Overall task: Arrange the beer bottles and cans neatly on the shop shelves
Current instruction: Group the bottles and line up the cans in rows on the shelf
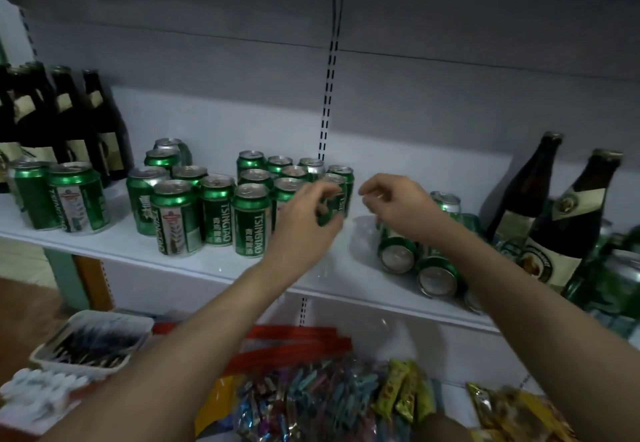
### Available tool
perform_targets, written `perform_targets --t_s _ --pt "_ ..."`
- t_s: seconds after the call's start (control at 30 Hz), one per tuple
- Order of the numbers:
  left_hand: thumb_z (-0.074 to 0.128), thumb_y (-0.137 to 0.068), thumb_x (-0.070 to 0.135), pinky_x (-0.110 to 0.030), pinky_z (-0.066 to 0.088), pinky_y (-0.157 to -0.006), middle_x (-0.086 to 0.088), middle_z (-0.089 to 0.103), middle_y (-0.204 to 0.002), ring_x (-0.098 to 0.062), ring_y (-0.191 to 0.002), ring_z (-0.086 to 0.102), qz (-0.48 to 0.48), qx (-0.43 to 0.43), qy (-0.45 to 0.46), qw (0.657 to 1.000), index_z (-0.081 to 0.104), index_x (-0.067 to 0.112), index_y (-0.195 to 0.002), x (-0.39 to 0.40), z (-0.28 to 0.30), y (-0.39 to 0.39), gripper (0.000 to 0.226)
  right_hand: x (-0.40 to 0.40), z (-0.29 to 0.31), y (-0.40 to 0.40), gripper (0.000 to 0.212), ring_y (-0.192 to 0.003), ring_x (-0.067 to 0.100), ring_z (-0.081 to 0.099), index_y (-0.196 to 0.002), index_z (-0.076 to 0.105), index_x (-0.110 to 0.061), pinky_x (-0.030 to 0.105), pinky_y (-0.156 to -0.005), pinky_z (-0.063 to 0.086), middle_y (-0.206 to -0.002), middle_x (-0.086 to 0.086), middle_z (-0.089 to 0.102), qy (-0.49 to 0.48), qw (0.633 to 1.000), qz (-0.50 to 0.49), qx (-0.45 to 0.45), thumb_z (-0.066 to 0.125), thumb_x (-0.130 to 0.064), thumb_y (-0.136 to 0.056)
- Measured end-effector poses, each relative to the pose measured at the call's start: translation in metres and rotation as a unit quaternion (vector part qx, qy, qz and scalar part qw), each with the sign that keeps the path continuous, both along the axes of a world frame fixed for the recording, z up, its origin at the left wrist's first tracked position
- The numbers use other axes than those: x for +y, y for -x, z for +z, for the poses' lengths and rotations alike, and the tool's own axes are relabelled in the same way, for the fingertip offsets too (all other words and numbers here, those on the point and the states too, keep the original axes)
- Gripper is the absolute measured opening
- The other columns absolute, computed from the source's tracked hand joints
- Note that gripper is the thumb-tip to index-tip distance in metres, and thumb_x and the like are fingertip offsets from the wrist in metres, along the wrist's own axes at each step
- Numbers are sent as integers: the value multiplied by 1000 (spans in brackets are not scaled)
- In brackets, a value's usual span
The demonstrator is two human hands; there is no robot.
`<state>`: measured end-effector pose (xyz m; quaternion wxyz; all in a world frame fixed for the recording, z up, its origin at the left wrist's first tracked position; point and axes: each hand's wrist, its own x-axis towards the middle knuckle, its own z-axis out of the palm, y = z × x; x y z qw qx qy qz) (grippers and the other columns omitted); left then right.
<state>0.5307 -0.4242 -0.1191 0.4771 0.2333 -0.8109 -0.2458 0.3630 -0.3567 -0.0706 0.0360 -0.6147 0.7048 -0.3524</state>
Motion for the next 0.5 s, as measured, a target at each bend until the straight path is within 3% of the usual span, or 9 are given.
perform_targets --t_s 0.07,0.17,0.27,0.33,0.43,0.5 --pt "71 -88 24 -32 52 -85 2 56 -124 -12 -96 60 -37 -57 -106 992 55 22 -128 6 -8 28 43 5 7 31 14 -77 13 61 -104 61 -27 23 -68 52 -98 -4 65 -61 995 -54 63 55 -17 -96" --pt "70 -88 33 -31 50 -82 0 53 -126 -17 -98 60 -69 -99 -157 980 51 23 -133 7 -24 61 51 8 6 58 37 -99 21 57 -112 57 -32 46 -88 51 -121 1 62 -147 962 -88 212 52 -3 -90" --pt "73 -85 39 -36 51 -82 -2 52 -125 -20 -103 59 -80 -105 -186 974 51 23 -132 6 -35 84 54 8 1 66 63 -117 26 54 -133 53 -29 30 -77 44 -138 1 51 -228 926 -51 296 49 9 -84" --pt "74 -83 41 -34 49 -86 -2 54 -123 -19 -107 56 -79 -109 -196 971 52 22 -131 4 -40 95 56 7 0 68 72 -124 25 51 -142 47 -30 24 -78 39 -145 1 46 -268 911 -25 312 52 11 -83" --pt "76 -82 38 -28 46 -87 -4 58 -121 -18 -111 57 -88 -93 -215 968 56 17 -128 2 -45 105 55 1 -2 70 74 -127 24 50 -145 46 -29 31 -96 45 -148 2 45 -288 904 10 315 56 11 -84" --pt "77 -82 34 -23 43 -83 -5 59 -122 -17 -110 57 -89 -81 -223 967 58 15 -127 2 -47 108 53 -2 -4 70 70 -119 23 56 -142 50 -28 38 -98 49 -141 2 52 -292 904 32 312 56 11 -85"
